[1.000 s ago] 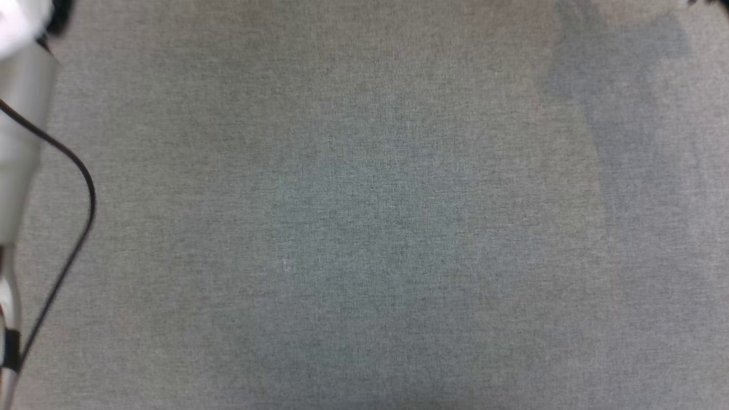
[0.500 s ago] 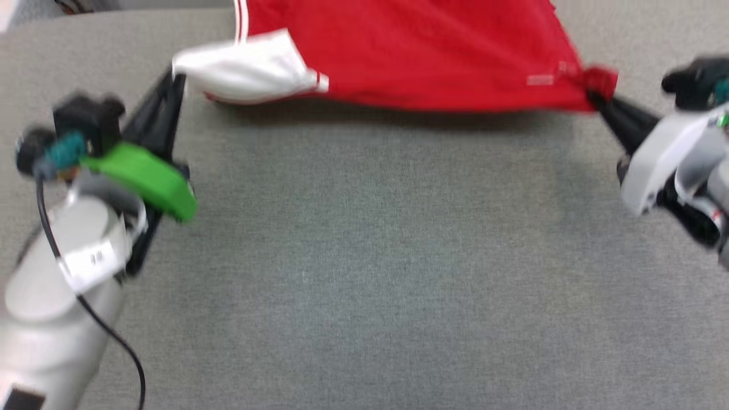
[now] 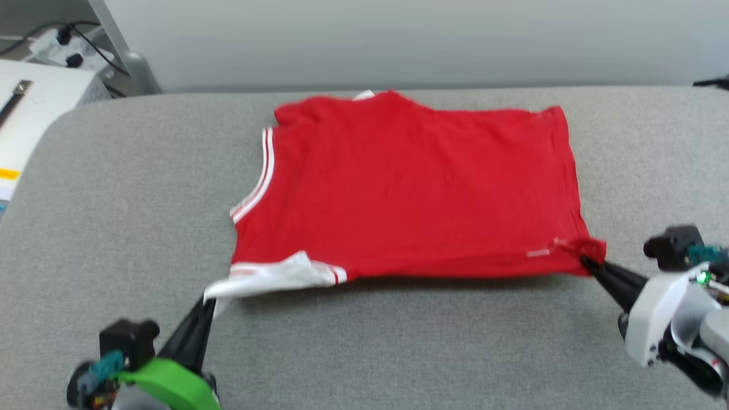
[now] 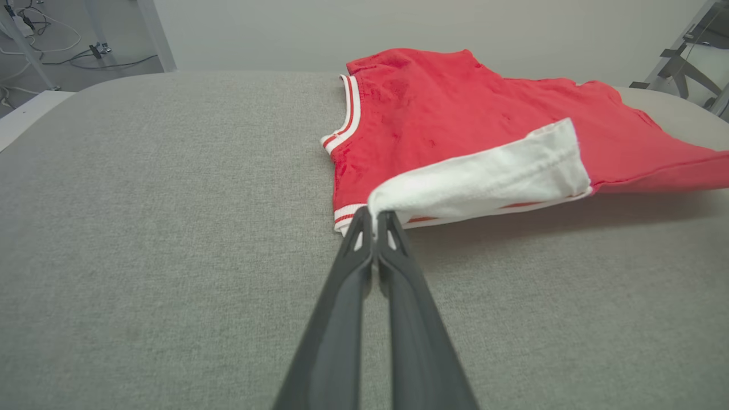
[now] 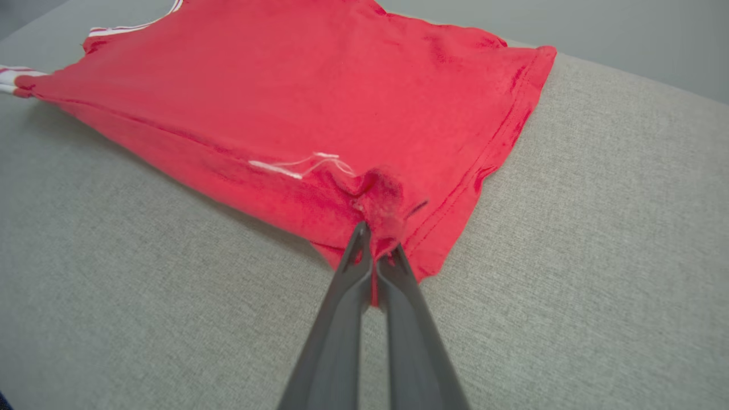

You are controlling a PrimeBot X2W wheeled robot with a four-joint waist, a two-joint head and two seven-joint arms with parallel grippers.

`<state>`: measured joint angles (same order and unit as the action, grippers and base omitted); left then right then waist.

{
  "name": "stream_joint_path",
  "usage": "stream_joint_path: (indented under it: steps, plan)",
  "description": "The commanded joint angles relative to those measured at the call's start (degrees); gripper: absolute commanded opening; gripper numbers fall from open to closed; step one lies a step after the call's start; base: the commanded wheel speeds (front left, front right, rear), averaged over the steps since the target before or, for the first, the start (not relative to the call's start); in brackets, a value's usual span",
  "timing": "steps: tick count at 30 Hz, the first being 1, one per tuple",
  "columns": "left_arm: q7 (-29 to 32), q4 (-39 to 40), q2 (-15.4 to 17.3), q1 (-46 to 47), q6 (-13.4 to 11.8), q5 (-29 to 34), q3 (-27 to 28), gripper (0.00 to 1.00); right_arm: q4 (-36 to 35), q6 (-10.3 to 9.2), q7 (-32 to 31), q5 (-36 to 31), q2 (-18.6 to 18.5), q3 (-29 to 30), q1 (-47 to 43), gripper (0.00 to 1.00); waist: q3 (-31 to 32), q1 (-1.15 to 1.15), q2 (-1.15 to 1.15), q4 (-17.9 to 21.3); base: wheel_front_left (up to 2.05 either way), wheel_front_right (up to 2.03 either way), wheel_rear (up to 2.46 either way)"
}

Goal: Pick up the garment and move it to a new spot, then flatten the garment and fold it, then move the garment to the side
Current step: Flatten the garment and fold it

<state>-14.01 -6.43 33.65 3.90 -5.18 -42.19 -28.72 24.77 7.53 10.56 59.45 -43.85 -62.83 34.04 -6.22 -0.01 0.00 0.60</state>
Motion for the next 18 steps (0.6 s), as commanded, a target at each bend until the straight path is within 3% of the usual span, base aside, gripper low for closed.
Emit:
stream_joint_path:
  steps: [1, 5, 10, 18]
  plan:
    - [0.27, 1.41, 0.64, -2.63, -1.03, -1.15, 0.32, 0.00, -0.64, -0.04, 0.53, 0.32, -0.56, 0.52, -2.26, 0.00, 2.86, 0.01, 0.00, -1.09, 0.00, 0.00, 0.00]
    - [2.18, 3.86, 1.65, -9.08, -0.98, -4.15, -0.34, 0.00, -2.62, -0.04, 0.62, 0.71, -1.67, 1.97, -7.93, 0.00, 4.46, 0.01, 0.00, -1.34, 0.00, 0.00, 0.00]
    - [5.82, 6.12, 3.30, -14.65, 1.15, -8.08, -1.92, 0.00, -5.13, -0.04, 0.04, 0.09, -3.39, 4.36, -14.37, 0.00, 5.29, 0.01, 0.00, -1.37, 0.00, 0.00, 0.00]
    - [10.66, 9.14, 5.55, -18.40, 2.62, -11.82, -3.28, 0.00, -8.22, -0.04, -1.70, -0.14, -5.34, 10.05, -22.76, 0.00, 5.42, 0.01, 0.00, -2.29, 0.00, 0.00, 0.00]
